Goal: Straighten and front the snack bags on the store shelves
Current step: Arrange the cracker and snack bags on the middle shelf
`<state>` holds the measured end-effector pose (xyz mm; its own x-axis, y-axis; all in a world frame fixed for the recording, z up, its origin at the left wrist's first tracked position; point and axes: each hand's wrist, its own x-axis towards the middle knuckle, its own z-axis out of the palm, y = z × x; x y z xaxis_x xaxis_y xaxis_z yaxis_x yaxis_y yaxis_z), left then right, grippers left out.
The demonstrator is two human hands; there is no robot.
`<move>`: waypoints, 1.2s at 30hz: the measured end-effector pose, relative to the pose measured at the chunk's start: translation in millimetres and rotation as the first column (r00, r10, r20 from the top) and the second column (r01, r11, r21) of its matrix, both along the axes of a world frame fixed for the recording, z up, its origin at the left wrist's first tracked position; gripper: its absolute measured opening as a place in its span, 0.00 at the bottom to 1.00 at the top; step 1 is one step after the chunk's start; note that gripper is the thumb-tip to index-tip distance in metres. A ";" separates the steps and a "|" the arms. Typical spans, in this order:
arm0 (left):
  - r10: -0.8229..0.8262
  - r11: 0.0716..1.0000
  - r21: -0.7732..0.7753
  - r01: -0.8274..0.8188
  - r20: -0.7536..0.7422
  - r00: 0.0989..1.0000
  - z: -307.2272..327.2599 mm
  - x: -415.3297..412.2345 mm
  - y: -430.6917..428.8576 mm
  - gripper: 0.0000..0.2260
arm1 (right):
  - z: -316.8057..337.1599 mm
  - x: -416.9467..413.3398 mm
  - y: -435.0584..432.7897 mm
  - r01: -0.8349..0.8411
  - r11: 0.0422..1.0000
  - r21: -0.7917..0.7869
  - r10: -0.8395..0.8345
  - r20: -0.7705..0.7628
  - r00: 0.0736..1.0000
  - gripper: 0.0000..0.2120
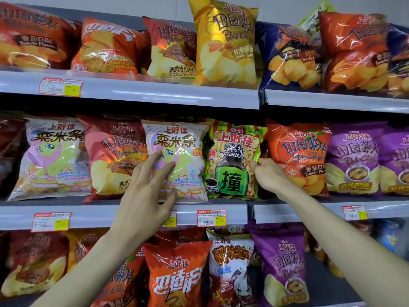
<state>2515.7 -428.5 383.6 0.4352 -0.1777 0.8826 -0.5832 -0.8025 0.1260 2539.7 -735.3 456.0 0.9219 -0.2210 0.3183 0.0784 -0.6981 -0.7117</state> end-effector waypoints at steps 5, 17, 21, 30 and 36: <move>0.028 1.000 0.003 -0.028 -0.026 0.999 2.6 -4.1 -2.4 0.27 | 6.5 12.8 -4.4 -0.035 0.999 0.004 0.035 -0.022 0.999 0.16; 0.115 0.991 0.076 -0.109 -0.093 0.989 15.5 -24.0 -7.5 0.26 | 15.0 -1.2 -22.7 0.043 0.974 -0.224 -0.024 0.084 0.996 0.14; 0.170 0.982 0.105 -0.159 -0.106 0.980 19.4 -32.7 -9.9 0.25 | 17.7 -36.8 -18.7 0.031 0.929 -0.368 0.005 0.094 0.996 0.17; 0.167 0.976 0.169 -0.136 -0.181 0.969 35.3 -47.1 12.7 0.24 | 17.6 -108.0 54.9 0.121 0.727 -0.675 0.030 0.206 0.978 0.28; 0.213 0.962 0.216 -0.167 -0.207 0.955 53.4 -66.6 76.3 0.24 | 8.7 -107.9 147.9 0.072 0.742 -0.666 0.170 0.291 0.942 0.26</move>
<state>2449.1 -352.2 437.0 0.6615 -0.2296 0.7139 -0.3918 -0.9176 0.0678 2431.8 -587.4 464.8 0.7476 0.1990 0.6336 0.2576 -0.9662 -0.0006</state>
